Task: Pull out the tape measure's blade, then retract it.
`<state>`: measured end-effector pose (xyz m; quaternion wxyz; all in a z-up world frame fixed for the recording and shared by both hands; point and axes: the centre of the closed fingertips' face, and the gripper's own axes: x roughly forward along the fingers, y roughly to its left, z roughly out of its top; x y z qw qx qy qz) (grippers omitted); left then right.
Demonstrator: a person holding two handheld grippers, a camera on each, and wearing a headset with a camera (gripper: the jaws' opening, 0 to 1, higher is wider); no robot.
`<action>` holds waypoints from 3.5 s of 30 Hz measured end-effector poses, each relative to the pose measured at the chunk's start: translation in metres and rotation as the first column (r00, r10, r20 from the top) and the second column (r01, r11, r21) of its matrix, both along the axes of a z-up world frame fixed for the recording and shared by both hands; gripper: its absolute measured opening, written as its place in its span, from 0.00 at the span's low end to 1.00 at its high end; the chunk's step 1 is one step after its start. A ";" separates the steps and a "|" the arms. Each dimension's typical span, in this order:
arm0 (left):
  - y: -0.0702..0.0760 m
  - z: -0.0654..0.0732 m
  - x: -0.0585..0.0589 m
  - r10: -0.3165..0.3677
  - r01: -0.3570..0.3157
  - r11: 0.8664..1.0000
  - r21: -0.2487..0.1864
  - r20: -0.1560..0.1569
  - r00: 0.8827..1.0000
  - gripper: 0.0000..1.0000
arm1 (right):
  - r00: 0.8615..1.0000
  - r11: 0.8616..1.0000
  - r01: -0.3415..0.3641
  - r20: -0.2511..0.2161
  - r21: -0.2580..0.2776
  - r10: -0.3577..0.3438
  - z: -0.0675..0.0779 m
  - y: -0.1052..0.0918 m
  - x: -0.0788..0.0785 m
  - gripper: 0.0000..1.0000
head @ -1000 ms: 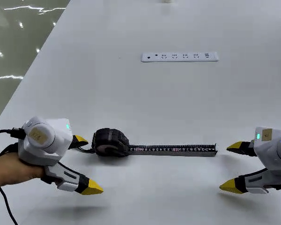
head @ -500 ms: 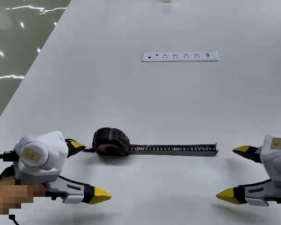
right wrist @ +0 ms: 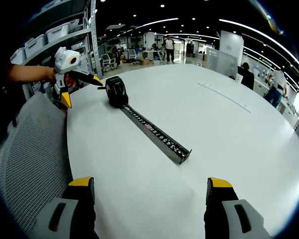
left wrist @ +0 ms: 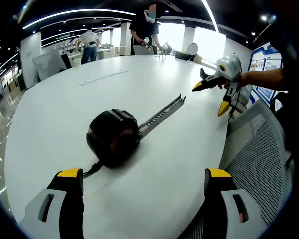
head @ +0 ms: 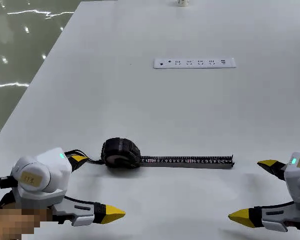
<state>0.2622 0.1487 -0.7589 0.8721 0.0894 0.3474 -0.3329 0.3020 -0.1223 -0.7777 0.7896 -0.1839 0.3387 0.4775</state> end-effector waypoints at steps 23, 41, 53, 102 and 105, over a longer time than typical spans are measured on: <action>-0.010 0.013 -0.010 0.167 -0.165 0.984 -0.059 0.028 0.986 0.99 | 0.992 0.988 0.123 0.014 0.093 -0.125 0.013 0.007 -0.011 0.99; -0.008 0.028 -0.013 0.285 -0.281 0.958 -0.065 0.083 0.955 0.99 | 0.979 0.967 0.199 0.020 0.160 -0.204 0.032 0.029 -0.019 0.99; -0.006 0.032 -0.009 0.350 -0.345 0.936 -0.070 0.092 0.932 0.99 | 0.973 0.958 0.221 0.024 0.185 -0.229 0.040 0.035 -0.020 0.99; -0.020 0.040 0.019 0.409 -0.405 0.911 -0.071 0.052 0.911 0.99 | 0.995 0.981 0.092 0.011 0.168 -0.095 0.040 0.034 -0.014 0.93; -0.022 0.040 0.024 0.423 -0.418 0.905 -0.074 0.062 0.904 0.98 | 0.997 0.983 0.074 0.015 0.167 -0.078 0.039 0.034 -0.011 0.91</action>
